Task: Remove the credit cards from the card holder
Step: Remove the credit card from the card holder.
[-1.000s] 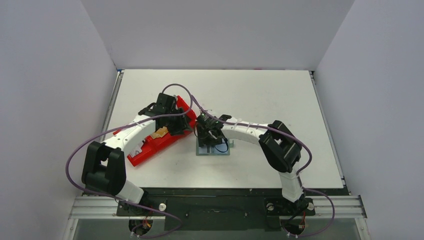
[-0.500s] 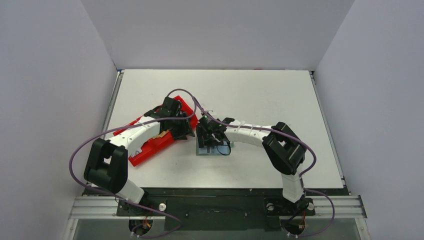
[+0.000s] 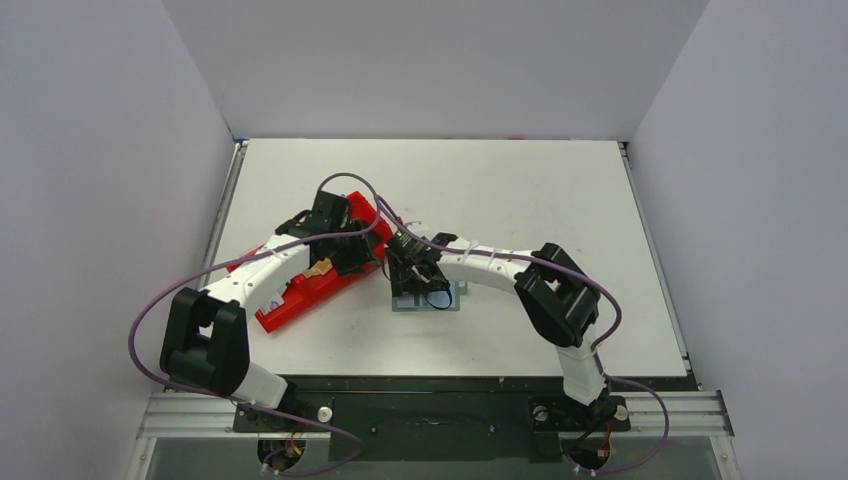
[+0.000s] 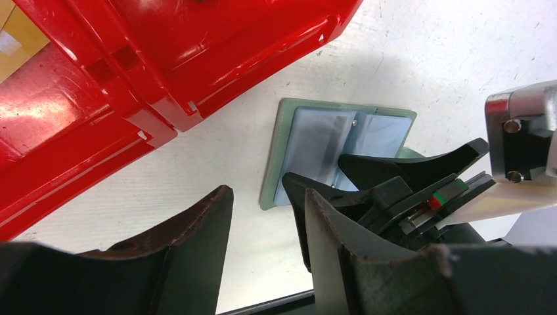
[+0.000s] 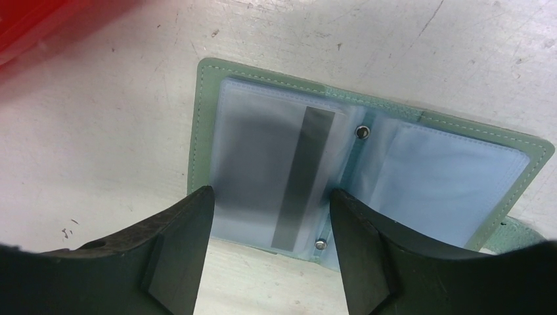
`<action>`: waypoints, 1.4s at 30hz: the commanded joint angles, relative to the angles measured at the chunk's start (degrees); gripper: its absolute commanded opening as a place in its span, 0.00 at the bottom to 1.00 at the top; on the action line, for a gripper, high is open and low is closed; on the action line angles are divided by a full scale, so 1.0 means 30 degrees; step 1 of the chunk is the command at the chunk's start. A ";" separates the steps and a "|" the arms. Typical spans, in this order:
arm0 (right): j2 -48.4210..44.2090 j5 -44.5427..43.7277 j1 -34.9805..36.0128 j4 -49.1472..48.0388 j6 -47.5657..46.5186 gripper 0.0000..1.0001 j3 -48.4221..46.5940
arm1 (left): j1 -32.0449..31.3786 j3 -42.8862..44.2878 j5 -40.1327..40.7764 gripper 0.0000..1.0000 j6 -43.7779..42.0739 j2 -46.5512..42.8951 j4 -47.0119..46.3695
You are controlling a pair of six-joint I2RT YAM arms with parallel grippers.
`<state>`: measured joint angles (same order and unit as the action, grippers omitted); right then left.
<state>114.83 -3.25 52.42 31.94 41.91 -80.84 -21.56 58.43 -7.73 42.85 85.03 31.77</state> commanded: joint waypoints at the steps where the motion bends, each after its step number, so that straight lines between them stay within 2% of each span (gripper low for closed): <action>1: 0.0934 -0.0183 0.0235 0.0458 0.0766 0.61 -0.0706 | 0.0202 -0.0119 -0.0023 0.42 -0.0173 -0.0732 -0.0094; 15: 0.2108 -0.1162 0.0564 0.1599 0.0865 0.59 -0.1536 | 0.0507 -0.0340 -0.0423 0.42 -0.0312 -0.0588 -0.0256; 19: 0.1928 -0.1060 0.0572 0.1521 0.0639 0.49 -0.1025 | 0.0493 -0.0448 -0.0628 0.42 -0.0231 -0.0434 -0.0572; 22: 0.1525 -0.0766 0.0504 0.1130 0.0441 0.35 -0.0366 | 0.0465 -0.0465 -0.0825 0.42 -0.0196 -0.0284 -0.0736; 24: 0.1124 -0.0262 0.0425 0.0617 0.0374 0.29 0.0164 | 0.0362 -0.0487 -0.0999 0.42 -0.0165 -0.0118 -0.0822; 30: -0.0223 0.1446 -0.0260 -0.1292 0.0175 0.17 0.2006 | -0.0399 -0.0144 -0.1482 0.42 -0.0332 0.0544 -0.0901; 42: -0.2644 0.5841 -0.2650 -0.6840 0.0282 0.15 0.6526 | -0.1843 0.0882 -0.2523 0.42 -0.0124 0.2472 -0.1457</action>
<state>107.35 9.37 46.15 13.65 42.89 -65.93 -26.39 57.58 -13.17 42.81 90.98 30.52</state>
